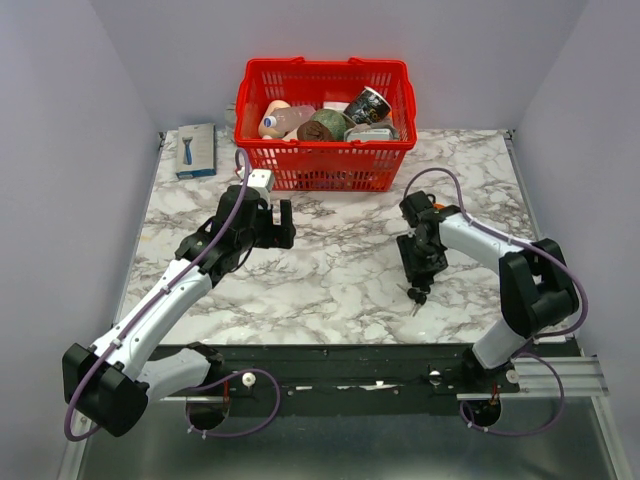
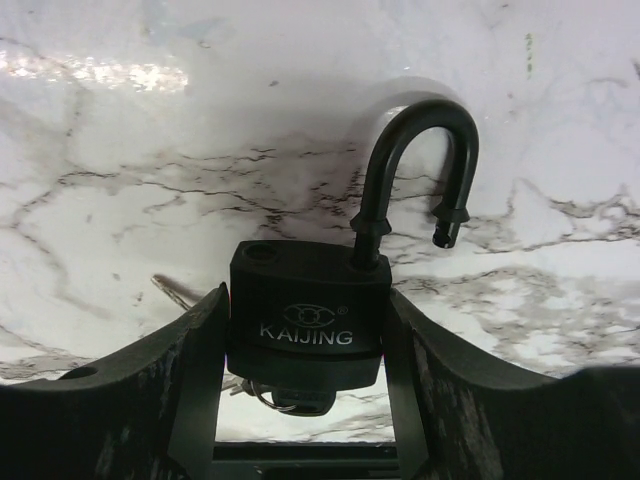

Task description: Unlock with the key

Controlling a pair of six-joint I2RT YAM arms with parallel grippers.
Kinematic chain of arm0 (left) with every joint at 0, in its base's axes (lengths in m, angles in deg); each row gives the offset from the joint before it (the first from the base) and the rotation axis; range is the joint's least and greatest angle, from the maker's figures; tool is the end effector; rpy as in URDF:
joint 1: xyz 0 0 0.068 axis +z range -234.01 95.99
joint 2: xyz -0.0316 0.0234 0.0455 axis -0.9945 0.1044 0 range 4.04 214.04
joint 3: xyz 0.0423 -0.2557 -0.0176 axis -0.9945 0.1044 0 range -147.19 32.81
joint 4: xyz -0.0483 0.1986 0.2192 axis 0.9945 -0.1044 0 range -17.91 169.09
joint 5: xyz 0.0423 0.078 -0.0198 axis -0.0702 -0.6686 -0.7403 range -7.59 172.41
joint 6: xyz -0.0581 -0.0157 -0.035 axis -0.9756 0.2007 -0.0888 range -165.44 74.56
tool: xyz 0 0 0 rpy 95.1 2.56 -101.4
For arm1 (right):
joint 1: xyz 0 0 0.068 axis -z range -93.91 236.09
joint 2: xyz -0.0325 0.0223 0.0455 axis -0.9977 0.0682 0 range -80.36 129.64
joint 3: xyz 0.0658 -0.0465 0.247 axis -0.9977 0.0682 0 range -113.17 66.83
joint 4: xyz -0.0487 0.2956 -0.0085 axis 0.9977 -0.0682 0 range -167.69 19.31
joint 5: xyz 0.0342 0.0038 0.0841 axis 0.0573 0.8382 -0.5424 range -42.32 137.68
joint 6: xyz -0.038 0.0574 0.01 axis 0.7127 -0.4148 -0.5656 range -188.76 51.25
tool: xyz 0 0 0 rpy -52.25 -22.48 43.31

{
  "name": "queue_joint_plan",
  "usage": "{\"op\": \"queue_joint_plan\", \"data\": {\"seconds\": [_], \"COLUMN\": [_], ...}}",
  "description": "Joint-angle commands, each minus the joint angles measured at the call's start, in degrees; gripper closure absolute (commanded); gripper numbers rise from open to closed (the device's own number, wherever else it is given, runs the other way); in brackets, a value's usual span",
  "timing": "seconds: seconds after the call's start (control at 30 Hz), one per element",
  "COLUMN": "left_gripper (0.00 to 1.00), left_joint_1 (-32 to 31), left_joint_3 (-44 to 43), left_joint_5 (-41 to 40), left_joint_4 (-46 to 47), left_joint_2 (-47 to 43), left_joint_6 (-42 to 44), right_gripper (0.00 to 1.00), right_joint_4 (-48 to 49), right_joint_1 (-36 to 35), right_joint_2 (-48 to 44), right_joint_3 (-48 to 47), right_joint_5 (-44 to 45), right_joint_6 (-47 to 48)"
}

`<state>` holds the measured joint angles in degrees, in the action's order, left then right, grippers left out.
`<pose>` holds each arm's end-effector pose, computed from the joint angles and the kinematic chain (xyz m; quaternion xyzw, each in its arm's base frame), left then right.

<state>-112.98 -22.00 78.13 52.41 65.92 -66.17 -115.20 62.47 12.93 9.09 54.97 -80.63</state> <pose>0.2655 -0.1422 0.2863 0.0458 0.8803 -0.1681 0.4413 0.2997 0.1233 0.1183 -0.0962 0.9896 -0.0341 0.1016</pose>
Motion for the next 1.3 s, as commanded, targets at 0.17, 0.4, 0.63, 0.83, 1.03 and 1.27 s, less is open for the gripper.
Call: {"op": "queue_joint_plan", "data": {"seconds": [0.17,0.4,0.63,0.83,1.03,1.27], "left_gripper": [0.01,0.01,0.01,0.01,0.01,0.01], "left_joint_1": [0.32,0.41,0.41,0.41,0.58,3.47], "left_joint_3": [0.40,0.40,0.40,0.40,1.10,2.77], "left_joint_5": [-0.47,-0.12,-0.03,-0.12,-1.79,-2.06], "left_joint_4": [-0.04,-0.04,-0.04,0.05,0.92,4.08], "left_joint_2": [0.16,0.51,0.69,0.43,-1.15,-3.79], "left_joint_6": [0.78,0.78,0.78,0.87,1.04,-0.01], "right_gripper": [0.67,0.67,0.60,0.20,0.00,0.00], "right_joint_4": [-4.26,-2.42,-1.46,-1.11,-0.49,5.66], "right_joint_1": [5.76,8.67,8.68,8.68,8.68,9.99], "right_joint_2": [3.82,4.79,6.02,3.30,0.05,-8.82], "right_joint_3": [-2.91,-3.08,-3.09,-3.26,-3.88,-4.49], "right_joint_5": [0.62,1.24,2.29,1.68,3.43,0.19], "right_joint_6": [7.22,10.38,10.91,9.95,8.72,6.52]}}
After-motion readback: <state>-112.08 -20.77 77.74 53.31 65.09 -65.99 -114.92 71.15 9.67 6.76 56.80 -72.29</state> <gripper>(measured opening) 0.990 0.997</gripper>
